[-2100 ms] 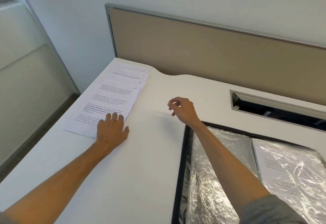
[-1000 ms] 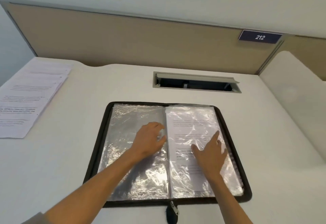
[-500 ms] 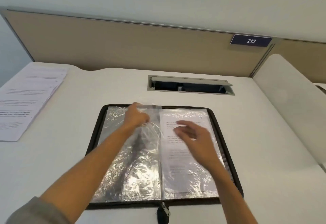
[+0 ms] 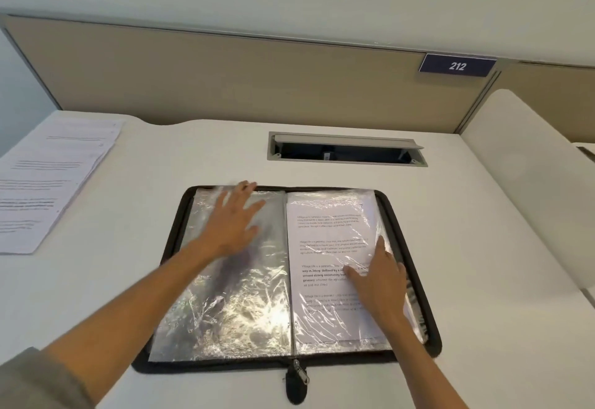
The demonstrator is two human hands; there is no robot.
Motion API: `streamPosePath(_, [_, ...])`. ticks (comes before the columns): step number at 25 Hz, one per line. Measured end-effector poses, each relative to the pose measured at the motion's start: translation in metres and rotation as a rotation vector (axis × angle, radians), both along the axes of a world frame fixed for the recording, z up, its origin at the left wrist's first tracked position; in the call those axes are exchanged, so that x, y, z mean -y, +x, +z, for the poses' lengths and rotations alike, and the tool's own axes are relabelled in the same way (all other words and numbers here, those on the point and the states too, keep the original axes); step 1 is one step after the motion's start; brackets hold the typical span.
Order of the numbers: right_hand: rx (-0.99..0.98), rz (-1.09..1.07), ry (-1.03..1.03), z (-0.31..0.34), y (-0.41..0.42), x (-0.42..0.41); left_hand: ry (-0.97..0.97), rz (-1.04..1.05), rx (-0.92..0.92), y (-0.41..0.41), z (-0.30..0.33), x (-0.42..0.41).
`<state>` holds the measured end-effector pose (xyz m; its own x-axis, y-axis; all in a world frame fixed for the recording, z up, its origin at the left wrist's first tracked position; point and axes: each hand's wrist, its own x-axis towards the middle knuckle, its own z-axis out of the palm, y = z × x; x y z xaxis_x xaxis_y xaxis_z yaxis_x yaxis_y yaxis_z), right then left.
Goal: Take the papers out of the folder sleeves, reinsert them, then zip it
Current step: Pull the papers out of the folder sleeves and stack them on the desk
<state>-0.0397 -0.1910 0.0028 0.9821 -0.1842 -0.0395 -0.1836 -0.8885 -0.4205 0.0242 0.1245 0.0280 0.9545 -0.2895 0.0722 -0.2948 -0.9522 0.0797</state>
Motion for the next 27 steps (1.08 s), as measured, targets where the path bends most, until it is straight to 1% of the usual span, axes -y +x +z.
streamPosePath(2, [0.032,-0.062,0.12,-0.002,0.005,0.002,0.057,-0.096,-0.021,-0.01,-0.009,0.031])
streamPosePath(6, [0.065,-0.225,0.313,0.002,0.026,0.016,0.108,-0.243,-0.206,-0.032,-0.028,0.081])
streamPosePath(8, [0.062,-0.28,0.416,0.005,0.042,0.025,0.076,-0.248,-0.253,-0.042,-0.035,0.092])
streamPosePath(9, [0.052,-0.271,0.431,0.005,0.05,0.028,0.042,-0.227,-0.243,-0.047,-0.039,0.093])
streamPosePath(12, [0.071,-0.177,0.367,-0.001,0.072,0.033,-0.067,-0.195,-0.123,-0.058,-0.048,0.093])
streamPosePath(15, [0.159,-0.095,0.188,0.0,0.087,0.031,-0.076,-0.208,-0.01,-0.062,-0.057,0.092])
streamPosePath(16, [0.211,-0.053,0.106,0.002,0.091,0.03,-0.073,-0.207,0.007,-0.062,-0.059,0.092])
streamPosePath(18, [0.338,0.099,-0.057,0.001,0.096,0.026,-0.074,-0.202,0.017,-0.062,-0.061,0.093])
streamPosePath(20, [0.407,0.204,-0.139,-0.003,0.099,0.023,-0.078,-0.194,0.019,-0.062,-0.062,0.092])
streamPosePath(22, [0.385,0.21,-0.108,-0.002,0.102,0.022,-0.082,-0.187,0.03,-0.063,-0.065,0.092])
streamPosePath(25, [0.327,0.123,-0.048,0.005,0.104,0.021,-0.099,-0.19,0.048,-0.063,-0.068,0.092])
streamPosePath(27, [0.299,0.05,-0.087,0.008,0.106,0.024,-0.129,-0.193,0.051,-0.059,-0.068,0.093])
